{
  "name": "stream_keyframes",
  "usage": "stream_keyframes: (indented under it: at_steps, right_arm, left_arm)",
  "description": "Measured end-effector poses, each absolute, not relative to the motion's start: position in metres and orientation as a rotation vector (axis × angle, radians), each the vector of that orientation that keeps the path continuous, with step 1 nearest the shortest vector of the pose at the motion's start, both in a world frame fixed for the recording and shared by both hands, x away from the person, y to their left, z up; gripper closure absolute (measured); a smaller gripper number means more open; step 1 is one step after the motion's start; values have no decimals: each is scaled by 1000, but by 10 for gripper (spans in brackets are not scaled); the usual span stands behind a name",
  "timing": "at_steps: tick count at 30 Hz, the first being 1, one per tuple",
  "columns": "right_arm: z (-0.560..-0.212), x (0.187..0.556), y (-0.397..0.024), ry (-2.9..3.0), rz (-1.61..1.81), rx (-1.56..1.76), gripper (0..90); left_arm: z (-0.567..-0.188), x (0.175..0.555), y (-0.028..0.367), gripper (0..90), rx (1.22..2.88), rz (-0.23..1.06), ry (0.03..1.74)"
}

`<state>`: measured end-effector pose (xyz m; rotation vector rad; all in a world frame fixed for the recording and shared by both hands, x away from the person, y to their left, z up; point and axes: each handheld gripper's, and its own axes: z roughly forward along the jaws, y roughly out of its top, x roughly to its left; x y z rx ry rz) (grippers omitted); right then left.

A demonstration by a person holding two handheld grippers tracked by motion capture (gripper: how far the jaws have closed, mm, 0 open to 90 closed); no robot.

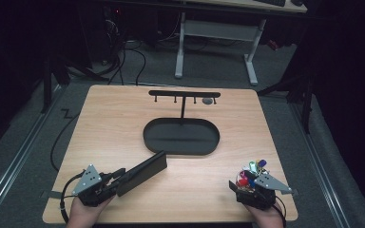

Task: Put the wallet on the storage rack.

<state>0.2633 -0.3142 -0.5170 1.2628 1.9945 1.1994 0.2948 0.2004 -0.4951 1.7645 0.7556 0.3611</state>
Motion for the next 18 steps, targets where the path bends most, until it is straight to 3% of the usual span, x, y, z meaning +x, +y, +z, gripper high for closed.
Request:
stream_keyframes:
  at_steps: [13,18]
  right_arm:
    - [-517,264,-314,1996,1196,1257,225]
    - [-517,264,-314,1997,1196,1259,224]
  left_arm:
    - [-501,296,201,602,1815,367,737]
    - [-501,294,197,619,1864,404,723]
